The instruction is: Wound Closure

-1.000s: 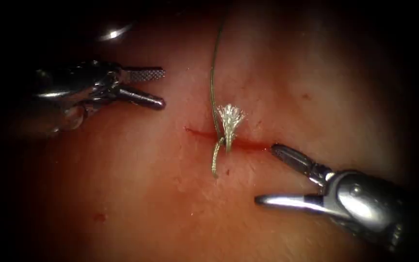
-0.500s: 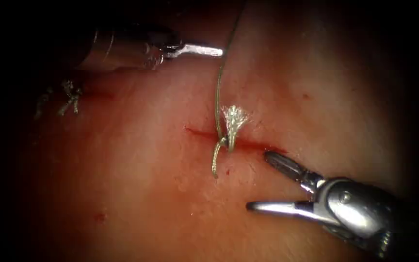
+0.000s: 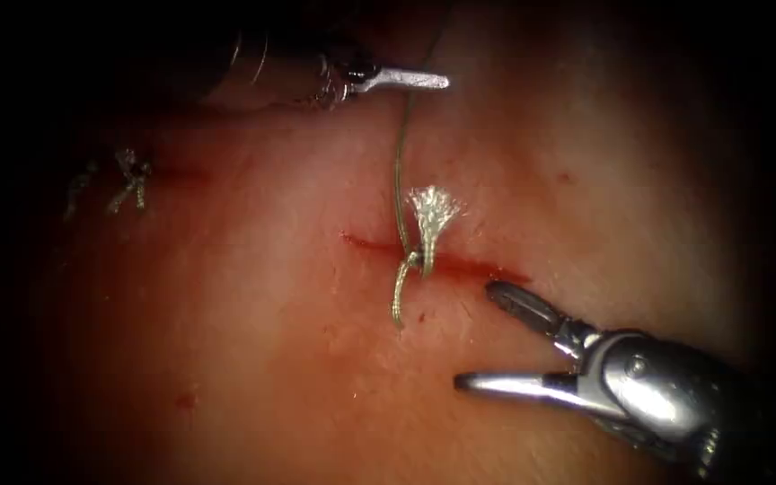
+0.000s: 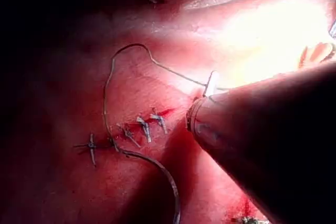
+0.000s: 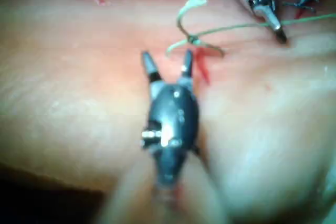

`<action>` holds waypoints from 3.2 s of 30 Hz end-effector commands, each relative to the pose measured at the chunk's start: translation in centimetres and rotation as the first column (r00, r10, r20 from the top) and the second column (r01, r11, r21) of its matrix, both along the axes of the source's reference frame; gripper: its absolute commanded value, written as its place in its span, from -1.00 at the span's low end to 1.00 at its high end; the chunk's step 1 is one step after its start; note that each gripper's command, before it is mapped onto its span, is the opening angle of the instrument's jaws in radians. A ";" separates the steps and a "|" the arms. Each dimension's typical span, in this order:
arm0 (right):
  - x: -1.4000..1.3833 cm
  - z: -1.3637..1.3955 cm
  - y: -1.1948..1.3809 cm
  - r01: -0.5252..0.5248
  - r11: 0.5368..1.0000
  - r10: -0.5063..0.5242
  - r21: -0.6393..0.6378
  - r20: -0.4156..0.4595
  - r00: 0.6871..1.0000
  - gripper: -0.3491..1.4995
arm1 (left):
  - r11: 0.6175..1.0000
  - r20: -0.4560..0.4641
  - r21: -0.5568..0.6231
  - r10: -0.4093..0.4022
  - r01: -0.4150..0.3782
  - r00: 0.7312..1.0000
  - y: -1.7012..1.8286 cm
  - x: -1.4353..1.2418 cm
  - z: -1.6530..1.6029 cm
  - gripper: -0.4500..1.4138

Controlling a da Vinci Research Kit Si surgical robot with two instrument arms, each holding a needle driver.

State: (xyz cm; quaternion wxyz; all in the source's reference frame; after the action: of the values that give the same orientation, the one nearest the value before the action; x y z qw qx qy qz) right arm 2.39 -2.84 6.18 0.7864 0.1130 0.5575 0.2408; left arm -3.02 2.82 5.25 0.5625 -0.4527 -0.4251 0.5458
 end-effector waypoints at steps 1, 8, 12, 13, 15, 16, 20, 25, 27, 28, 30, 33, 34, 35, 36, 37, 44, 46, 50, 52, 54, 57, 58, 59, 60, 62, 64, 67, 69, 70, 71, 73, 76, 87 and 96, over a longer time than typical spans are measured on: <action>0.07 0.05 -0.02 0.000 1.000 0.000 0.000 -0.002 1.000 0.87 | 1.000 0.000 -0.006 0.002 -0.002 1.000 0.06 -0.06 0.08 0.19; 0.03 0.06 0.01 0.014 1.000 -0.014 0.006 0.017 1.000 0.82 | 0.994 0.040 -0.106 0.023 -0.019 0.999 0.18 -0.04 0.05 -0.82; 0.00 0.10 0.10 0.020 1.000 -0.020 0.013 0.048 0.999 0.80 | 0.987 0.058 -0.157 0.039 -0.029 0.998 0.22 0.00 -0.11 -1.00; -0.01 0.12 0.16 0.019 0.999 -0.021 0.037 0.066 0.998 0.80 | 0.984 0.069 -0.176 0.047 -0.034 0.997 0.25 0.04 -0.22 -1.00; -0.03 0.15 0.23 0.013 0.998 -0.018 0.065 0.078 0.997 0.80 | 0.983 0.076 -0.180 0.046 -0.031 0.996 0.28 0.06 -0.32 -1.00; -0.04 0.16 0.27 0.007 0.996 -0.014 0.084 0.083 0.996 0.80 | 0.982 0.080 -0.186 0.041 -0.026 0.996 0.30 0.08 -0.39 -1.00; -0.11 0.25 0.53 -0.034 0.985 0.018 0.167 0.098 0.995 0.76 | 0.976 0.096 -0.218 0.034 -0.012 0.995 0.35 0.15 -0.71 -1.00; -0.09 0.36 0.91 -0.048 0.981 0.027 0.189 0.110 0.994 0.74 | 0.968 0.117 -0.251 0.026 0.004 0.993 0.39 0.16 -1.09 -1.00; -0.07 0.40 1.00 -0.049 0.980 0.029 0.194 0.109 0.994 0.73 | 0.964 0.124 -0.266 0.023 0.011 0.992 0.41 0.14 -1.26 -1.00; -0.04 0.43 1.04 -0.053 0.979 0.031 0.194 0.114 0.993 0.73 | 0.964 0.127 -0.265 0.020 0.014 0.992 0.42 0.13 -1.34 -1.00; 0.01 0.47 1.09 -0.053 0.979 0.027 0.198 0.133 0.991 0.71 | 0.959 0.134 -0.281 0.017 0.021 0.991 0.43 0.11 -1.50 -1.00; 0.12 0.52 1.10 -0.043 0.978 0.015 0.204 0.135 0.991 0.71 | 0.953 0.142 -0.301 0.014 0.030 0.990 0.45 0.07 -1.76 -1.00; 0.15 0.52 1.09 -0.035 0.978 0.008 0.207 0.129 0.992 0.71 | 0.950 0.142 -0.310 0.016 0.029 0.990 0.45 0.06 -1.85 -1.00; 0.21 0.52 1.08 -0.025 0.977 0.000 0.211 0.120 0.993 0.71 | 0.948 0.142 -0.316 0.017 0.029 0.990 0.46 0.05 -1.92 -1.00; 0.25 0.52 1.06 -0.014 0.977 -0.010 0.215 0.111 0.994 0.71 | 0.946 0.141 -0.323 0.018 0.029 0.990 0.46 0.04 -1.97 -1.00; 0.29 0.51 1.05 -0.004 0.974 -0.019 0.225 0.100 0.995 0.71 | 0.944 0.141 -0.330 0.019 0.029 0.990 0.47 0.03 -2.02 -1.00; 0.41 0.21 0.99 0.101 0.965 -0.129 0.243 0.102 0.986 0.85 | 0.923 0.136 -0.383 0.029 0.025 0.990 0.46 -0.01 -2.29 -1.00; 0.41 0.12 1.00 0.114 0.965 -0.140 0.238 0.095 0.986 0.85 | 0.922 0.136 -0.387 0.030 0.025 0.990 0.45 -0.02 -2.32 -1.00; 0.42 0.03 0.98 0.133 0.966 -0.155 0.221 0.087 0.984 0.85 | 0.920 0.135 -0.392 0.030 0.025 0.990 0.44 -0.04 -2.34 -1.00; 0.45 0.03 0.95 0.143 0.966 -0.163 0.216 0.081 0.983 0.85 | 0.917 0.133 -0.397 0.031 0.025 0.991 0.43 -0.05 -2.35 -1.00; 0.48 0.06 0.93 0.148 0.966 -0.168 0.214 0.078 0.983 0.85 | 0.917 0.133 -0.397 0.030 0.025 0.991 0.42 -0.06 -2.35 -1.00; 0.57 0.13 0.90 0.147 0.967 -0.167 0.207 0.080 0.983 0.85 | 0.918 0.138 -0.397 0.034 0.023 0.990 0.40 -0.07 -2.38 -1.00; 0.60 0.15 0.89 0.147 0.968 -0.166 0.205 0.081 0.983 0.85 | 0.918 0.138 -0.396 0.034 0.023 0.990 0.40 -0.08 -2.39 -1.00; 0.62 0.17 0.88 0.146 0.968 -0.166 0.203 0.082 0.983 0.87 | 0.918 0.140 -0.396 0.036 0.023 0.989 0.39 -0.09 -2.40 -1.00; 0.66 0.21 0.86 0.146 0.969 -0.165 0.200 0.084 0.983 0.87 | 0.916 0.142 -0.401 0.039 0.021 0.989 0.39 -0.09 -2.41 -1.00; 0.71 0.25 0.84 0.144 0.970 -0.163 0.196 0.087 0.983 0.91 | 0.916 0.144 -0.400 0.040 0.021 0.989 0.38 -0.10 -2.44 -1.00; 0.77 0.30 0.81 0.143 0.971 -0.162 0.191 0.089 0.983 0.94 | 0.916 0.146 -0.400 0.041 0.021 0.988 0.37 -0.13 -2.45 -1.00; 0.87 0.33 0.76 0.147 0.973 -0.165 0.180 0.090 0.982 0.98 | 0.916 0.152 -0.401 0.046 0.019 0.987 0.35 -0.17 -2.45 -1.00; 0.91 0.32 0.76 0.152 0.972 -0.169 0.180 0.086 0.982 0.98 | 0.916 0.153 -0.402 0.047 0.018 0.987 0.34 -0.17 -2.45 -1.00; 0.92 0.31 0.76 0.153 0.972 -0.170 0.180 0.085 0.982 0.98 | 0.915 0.153 -0.402 0.048 0.018 0.987 0.34 -0.17 -2.45 -1.00; 0.93 0.31 0.77 0.153 0.972 -0.170 0.181 0.085 0.982 0.98 | 0.915 0.154 -0.402 0.048 0.018 0.987 0.34 -0.18 -2.45 -1.00; 0.95 0.31 0.77 0.151 0.972 -0.169 0.181 0.085 0.982 0.96 | 0.915 0.155 -0.402 0.049 0.018 0.987 0.34 -0.18 -2.46 -1.00; 0.97 0.34 0.76 0.150 0.972 -0.167 0.178 0.087 0.982 0.96 | 0.915 0.158 -0.402 0.052 0.016 0.986 0.32 -0.19 -2.47 -1.00; 0.96 0.48 0.81 0.144 0.974 -0.162 0.177 0.093 0.982 0.96 | 0.915 0.173 -0.403 0.064 0.012 0.983 0.25 -0.24 -2.63 -1.00; 1.07 0.47 0.82 0.138 0.974 -0.156 0.178 0.096 0.983 0.96 | 0.912 0.183 -0.410 0.073 0.009 0.980 0.21 -0.31 -2.74 -1.00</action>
State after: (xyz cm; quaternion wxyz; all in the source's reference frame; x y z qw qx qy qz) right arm 3.37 -2.02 6.61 0.8194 0.2076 0.4797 0.2352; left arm -3.28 2.99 2.46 0.4029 -0.6032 -0.3627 0.5850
